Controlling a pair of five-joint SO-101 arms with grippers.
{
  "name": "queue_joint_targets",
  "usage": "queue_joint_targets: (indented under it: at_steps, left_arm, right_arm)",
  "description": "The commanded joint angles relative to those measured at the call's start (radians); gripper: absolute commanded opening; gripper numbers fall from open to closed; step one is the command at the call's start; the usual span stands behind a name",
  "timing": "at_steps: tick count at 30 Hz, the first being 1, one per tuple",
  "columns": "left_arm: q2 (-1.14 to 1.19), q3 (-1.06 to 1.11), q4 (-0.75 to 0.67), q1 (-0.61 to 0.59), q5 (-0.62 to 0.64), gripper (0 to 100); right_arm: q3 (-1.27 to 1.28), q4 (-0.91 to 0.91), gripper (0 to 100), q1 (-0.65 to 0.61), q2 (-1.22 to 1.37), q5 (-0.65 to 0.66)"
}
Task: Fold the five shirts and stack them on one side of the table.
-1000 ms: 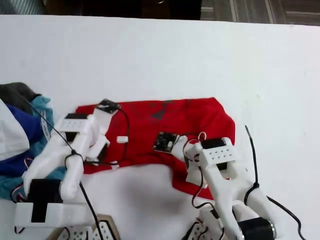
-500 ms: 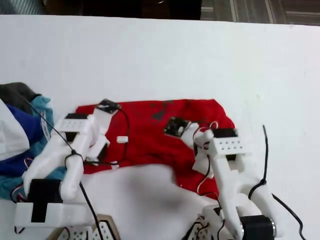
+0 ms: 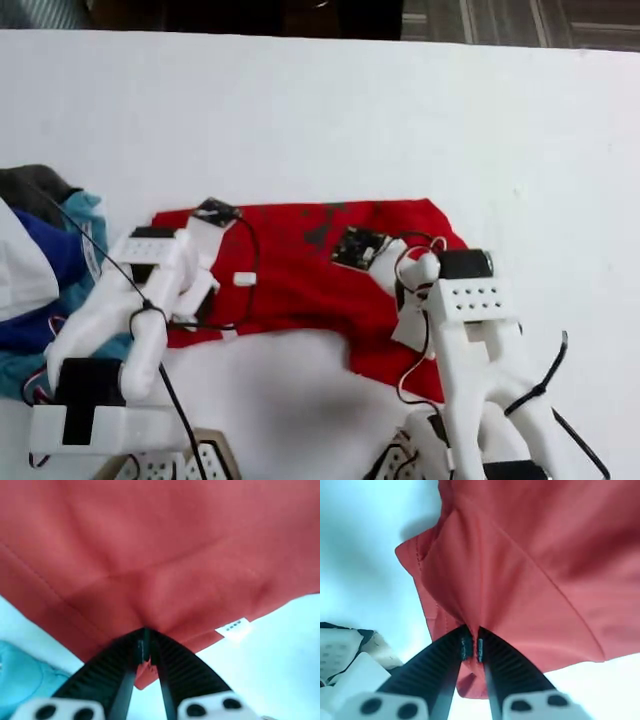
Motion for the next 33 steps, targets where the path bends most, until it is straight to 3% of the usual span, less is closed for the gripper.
queue_joint_targets:
  at_steps: [1,15,20,28,33]
  left_arm:
    - [0.026,-0.018,-0.009,0.005,0.000,3]
    - [0.026,-0.018,-0.009,0.005,0.000,3]
    - [0.026,-0.018,-0.009,0.005,0.000,3]
    - [0.026,-0.018,-0.009,0.005,-0.002,3]
    - [0.026,-0.018,-0.009,0.005,-0.002,3]
  right_arm:
    - [0.009,0.004,2.0,-0.008,-0.033,0.000]
    - [0.104,0.016,2.1,-0.062,-0.039,0.000]
    - [0.264,-0.110,2.4,-0.084,-0.039,-0.002]
    - [0.272,-0.177,21.7,-0.076,-0.039,-0.006]
    - [0.172,-0.019,21.1,-0.085,-0.041,-0.006]
